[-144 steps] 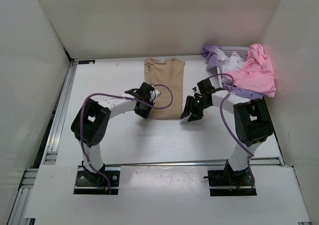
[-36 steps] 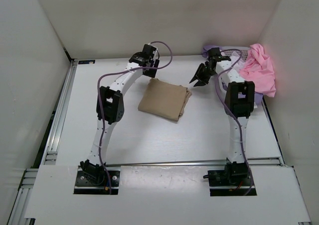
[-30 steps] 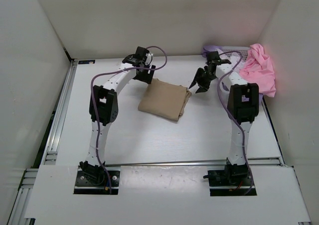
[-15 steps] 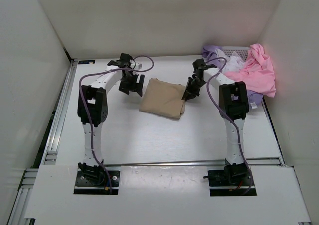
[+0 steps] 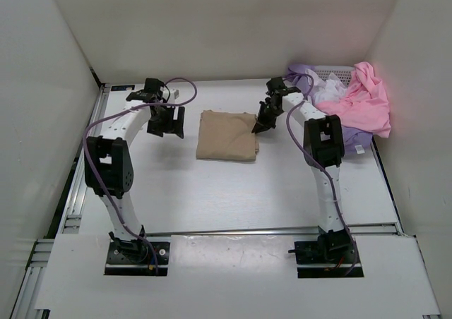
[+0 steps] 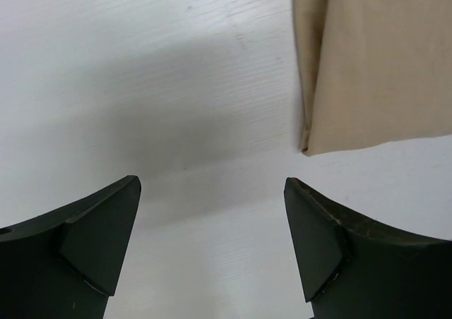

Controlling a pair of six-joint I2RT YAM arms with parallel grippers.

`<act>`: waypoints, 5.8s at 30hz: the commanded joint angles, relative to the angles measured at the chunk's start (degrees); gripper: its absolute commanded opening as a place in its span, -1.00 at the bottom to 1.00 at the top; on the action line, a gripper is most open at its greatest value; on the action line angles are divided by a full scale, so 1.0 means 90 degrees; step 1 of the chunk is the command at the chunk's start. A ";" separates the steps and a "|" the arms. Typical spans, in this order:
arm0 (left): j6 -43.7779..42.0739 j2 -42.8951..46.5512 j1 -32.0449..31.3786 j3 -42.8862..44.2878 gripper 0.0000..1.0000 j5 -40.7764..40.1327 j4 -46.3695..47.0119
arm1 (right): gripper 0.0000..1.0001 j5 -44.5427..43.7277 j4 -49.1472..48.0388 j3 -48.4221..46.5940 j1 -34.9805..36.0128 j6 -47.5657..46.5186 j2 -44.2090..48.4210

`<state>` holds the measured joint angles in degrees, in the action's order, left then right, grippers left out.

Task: Fold and stack the t-shirts
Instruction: Fold the long partially folded tshirt into a neat square, then put the neatly folded tshirt into the corner of the board with the left arm, then grab crumpled tshirt from bin with the right arm

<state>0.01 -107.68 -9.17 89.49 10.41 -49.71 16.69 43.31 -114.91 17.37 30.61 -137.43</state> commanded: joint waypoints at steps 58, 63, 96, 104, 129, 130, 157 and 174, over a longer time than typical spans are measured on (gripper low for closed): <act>-0.0001 -0.4119 0.2386 0.5043 -0.80 -0.4302 0.1002 | 0.15 -0.2567 0.1242 0.1724 -0.0201 -0.0950 0.4811; -0.0001 -0.4413 0.2386 0.5213 -0.80 -0.4233 0.1129 | 0.15 -0.2694 0.1574 0.1265 -0.0201 -0.0950 0.4518; -0.0001 -0.2977 0.1663 0.3152 0.03 -0.2954 0.0026 | 0.17 -0.2236 0.1457 0.2055 0.0102 -0.0774 0.4478; -0.0001 -0.3816 0.1527 0.3931 0.10 -0.2808 0.0093 | 0.17 -0.2235 0.1457 0.1870 0.0102 -0.0774 0.4177; -0.0001 -0.5282 0.1409 0.5867 0.68 -0.3695 0.2300 | 0.17 -0.2557 0.1828 0.0991 0.0102 -0.0950 0.3736; -0.0001 -0.5282 0.1409 0.5790 0.79 -0.3764 0.2301 | 0.17 -0.2557 0.1828 0.0923 0.0102 -0.0950 0.3823; -0.0001 0.0342 -0.0260 0.0732 0.99 -0.3677 0.2311 | 0.18 -0.5936 0.0188 -0.1285 -0.3013 -0.0734 0.0875; -0.0001 0.0977 -0.0515 -0.0324 0.99 -0.5249 0.2067 | -1.00 -0.5117 -0.0300 -0.0600 -0.2214 -0.1506 0.4037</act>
<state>-0.19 -105.16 -14.11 87.96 -35.22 -30.22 -32.73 44.88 -117.91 -6.50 20.82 -110.76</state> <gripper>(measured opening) 0.993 0.005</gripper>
